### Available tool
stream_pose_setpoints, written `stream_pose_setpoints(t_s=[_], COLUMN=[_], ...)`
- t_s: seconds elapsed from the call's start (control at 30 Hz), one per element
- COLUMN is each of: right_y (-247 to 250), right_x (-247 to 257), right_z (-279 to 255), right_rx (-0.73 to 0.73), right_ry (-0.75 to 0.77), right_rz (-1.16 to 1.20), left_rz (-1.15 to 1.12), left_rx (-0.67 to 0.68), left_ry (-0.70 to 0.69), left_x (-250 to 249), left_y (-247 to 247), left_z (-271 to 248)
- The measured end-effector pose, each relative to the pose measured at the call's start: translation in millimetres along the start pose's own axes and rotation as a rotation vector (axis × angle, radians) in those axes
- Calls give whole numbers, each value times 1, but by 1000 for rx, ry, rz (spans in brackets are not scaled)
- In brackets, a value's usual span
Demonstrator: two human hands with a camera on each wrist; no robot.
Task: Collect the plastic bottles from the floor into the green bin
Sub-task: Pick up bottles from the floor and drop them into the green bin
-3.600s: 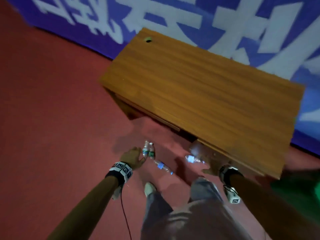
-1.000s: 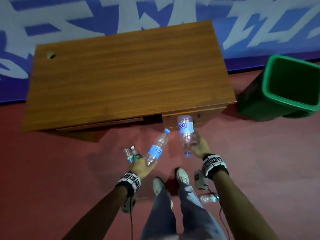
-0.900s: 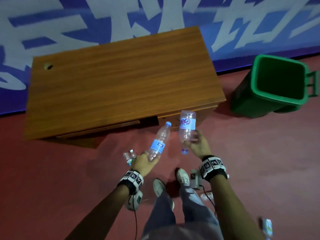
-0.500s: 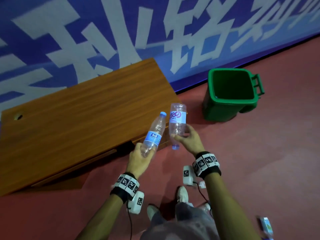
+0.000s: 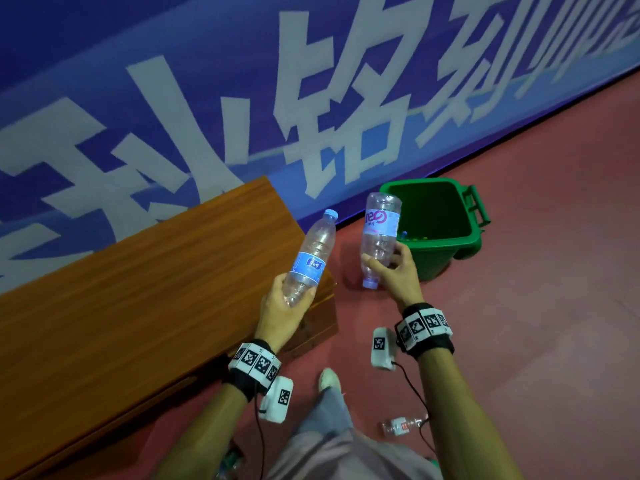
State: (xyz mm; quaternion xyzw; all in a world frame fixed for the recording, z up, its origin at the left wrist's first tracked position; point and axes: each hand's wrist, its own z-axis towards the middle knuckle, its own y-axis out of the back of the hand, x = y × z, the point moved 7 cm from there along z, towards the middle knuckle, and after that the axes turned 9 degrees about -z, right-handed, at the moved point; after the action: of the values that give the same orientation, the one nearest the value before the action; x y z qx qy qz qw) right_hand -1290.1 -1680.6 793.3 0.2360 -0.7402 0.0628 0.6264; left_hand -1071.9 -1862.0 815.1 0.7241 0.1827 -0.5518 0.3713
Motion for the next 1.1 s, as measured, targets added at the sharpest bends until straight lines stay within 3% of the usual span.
stream_pose_setpoints(t_s=[0.17, 0.37, 0.63, 0.8, 0.9, 1.1], right_y=[37, 88, 147, 133, 109, 91], right_x=[-2, -1, -7, -69, -75, -115], right_z=[67, 163, 271, 312, 339, 392], right_rx=[-111, -233, -514, -440, -372, -228], right_ry=[-21, -96, -249, -497, -552, -709], right_rz=[5, -54, -7, 61, 123, -1], left_rz=[-7, 27, 153, 223, 229, 316], left_rx=[82, 207, 391, 469, 458, 471], left_ry=[-1, -5, 16, 120, 169, 258], left_x=[-19, -28, -47, -37, -28, -17], left_y=[-44, -118, -221, -255, -260, -266], left_z=[71, 198, 348, 390, 403, 429])
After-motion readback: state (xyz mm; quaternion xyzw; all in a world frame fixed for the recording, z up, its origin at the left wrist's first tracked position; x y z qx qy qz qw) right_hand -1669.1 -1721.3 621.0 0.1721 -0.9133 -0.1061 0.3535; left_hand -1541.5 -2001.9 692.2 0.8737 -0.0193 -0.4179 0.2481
